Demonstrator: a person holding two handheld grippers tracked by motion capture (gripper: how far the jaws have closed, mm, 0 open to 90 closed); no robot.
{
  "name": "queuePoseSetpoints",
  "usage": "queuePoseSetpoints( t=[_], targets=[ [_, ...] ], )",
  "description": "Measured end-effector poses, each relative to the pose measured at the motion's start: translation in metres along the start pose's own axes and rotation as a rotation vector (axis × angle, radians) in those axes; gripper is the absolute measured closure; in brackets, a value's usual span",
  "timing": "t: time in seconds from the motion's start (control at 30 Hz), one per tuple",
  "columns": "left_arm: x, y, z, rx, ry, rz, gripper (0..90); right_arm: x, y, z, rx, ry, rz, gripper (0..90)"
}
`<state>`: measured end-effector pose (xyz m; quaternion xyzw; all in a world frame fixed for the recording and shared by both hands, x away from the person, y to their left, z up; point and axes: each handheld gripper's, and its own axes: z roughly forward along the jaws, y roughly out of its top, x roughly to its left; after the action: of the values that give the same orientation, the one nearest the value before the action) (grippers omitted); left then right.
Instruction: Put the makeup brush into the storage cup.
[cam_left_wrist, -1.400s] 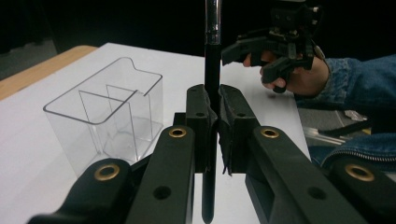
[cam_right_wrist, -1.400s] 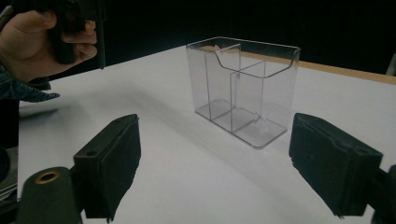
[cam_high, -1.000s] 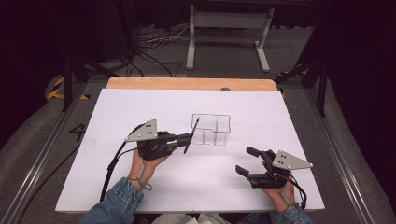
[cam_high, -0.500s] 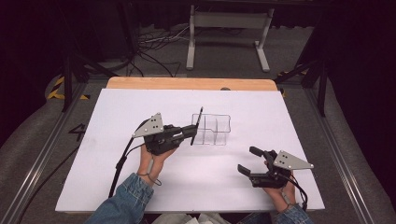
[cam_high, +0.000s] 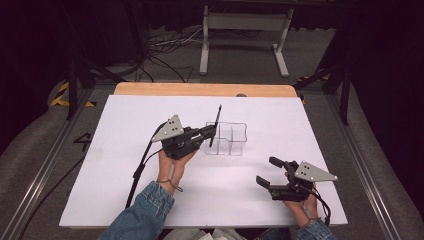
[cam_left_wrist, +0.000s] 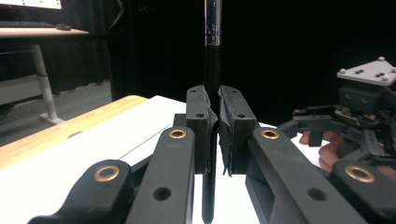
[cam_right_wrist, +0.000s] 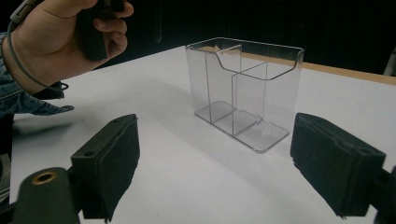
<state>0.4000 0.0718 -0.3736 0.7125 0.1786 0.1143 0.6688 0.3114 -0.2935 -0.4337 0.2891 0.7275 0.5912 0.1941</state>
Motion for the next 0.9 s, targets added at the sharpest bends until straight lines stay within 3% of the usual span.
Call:
queuePoseSetpoints(
  t=[0.2, 0.43, 0.9],
  targets=[
    [0.002, 0.001, 0.007, -0.016, 0.022, -0.021, 83.4, -0.002, -0.001, -0.002, 0.001, -0.007, 0.003, 16.1],
    [0.001, 0.002, 0.012, -0.033, 0.035, -0.016, 83.4, -0.003, -0.001, -0.003, -0.004, -0.005, 0.013, 16.0],
    [0.007, 0.011, 0.037, 0.007, 0.036, 0.003, 83.4, -0.006, -0.002, -0.005, -0.008, -0.005, 0.02, 16.0]
  ],
)
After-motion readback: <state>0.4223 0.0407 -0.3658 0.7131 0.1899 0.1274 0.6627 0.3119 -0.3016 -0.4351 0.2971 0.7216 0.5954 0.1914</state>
